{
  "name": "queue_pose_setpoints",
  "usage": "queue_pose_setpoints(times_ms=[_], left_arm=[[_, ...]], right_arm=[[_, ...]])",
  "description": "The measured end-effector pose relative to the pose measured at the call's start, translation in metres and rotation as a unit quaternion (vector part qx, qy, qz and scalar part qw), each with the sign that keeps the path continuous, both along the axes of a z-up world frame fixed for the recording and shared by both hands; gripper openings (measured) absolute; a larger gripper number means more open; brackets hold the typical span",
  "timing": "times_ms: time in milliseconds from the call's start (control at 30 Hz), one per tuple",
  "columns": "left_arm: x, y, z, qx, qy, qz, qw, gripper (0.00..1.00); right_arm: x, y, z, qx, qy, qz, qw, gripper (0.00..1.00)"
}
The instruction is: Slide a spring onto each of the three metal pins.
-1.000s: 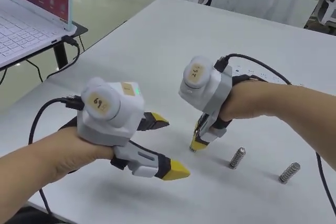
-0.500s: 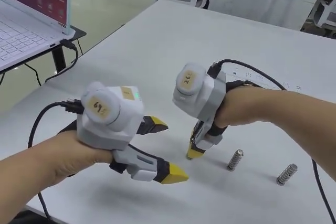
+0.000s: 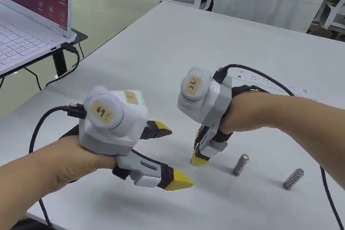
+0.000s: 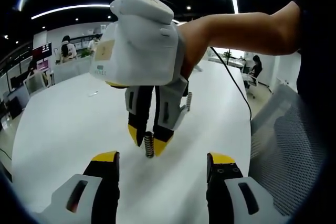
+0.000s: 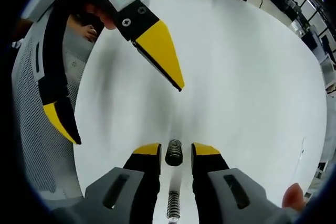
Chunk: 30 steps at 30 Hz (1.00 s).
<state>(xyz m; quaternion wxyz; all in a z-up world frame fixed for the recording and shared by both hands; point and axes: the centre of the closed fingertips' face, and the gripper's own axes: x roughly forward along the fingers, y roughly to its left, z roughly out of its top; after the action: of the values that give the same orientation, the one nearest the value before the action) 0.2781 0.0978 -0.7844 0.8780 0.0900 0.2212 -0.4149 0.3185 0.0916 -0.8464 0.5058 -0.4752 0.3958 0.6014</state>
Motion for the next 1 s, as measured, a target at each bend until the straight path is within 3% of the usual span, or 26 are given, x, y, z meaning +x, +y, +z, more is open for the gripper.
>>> queue_pose_setpoints(times_ms=[500,767,1000], left_arm=[[-0.002,-0.004,-0.003,0.013,0.0,-0.008,0.9999,0.64],[-0.003,-0.005,-0.005,0.017,0.002,-0.012,0.9998,0.64],[-0.005,-0.006,-0.009,0.021,0.006,-0.016,0.9996,0.64]], right_arm=[[0.005,-0.016,0.02,0.04,-0.006,-0.039,0.9984,0.28],[0.012,-0.03,0.038,0.079,-0.017,-0.074,0.994,0.29],[0.014,-0.049,0.043,0.105,-0.021,-0.109,0.9882,0.31]])
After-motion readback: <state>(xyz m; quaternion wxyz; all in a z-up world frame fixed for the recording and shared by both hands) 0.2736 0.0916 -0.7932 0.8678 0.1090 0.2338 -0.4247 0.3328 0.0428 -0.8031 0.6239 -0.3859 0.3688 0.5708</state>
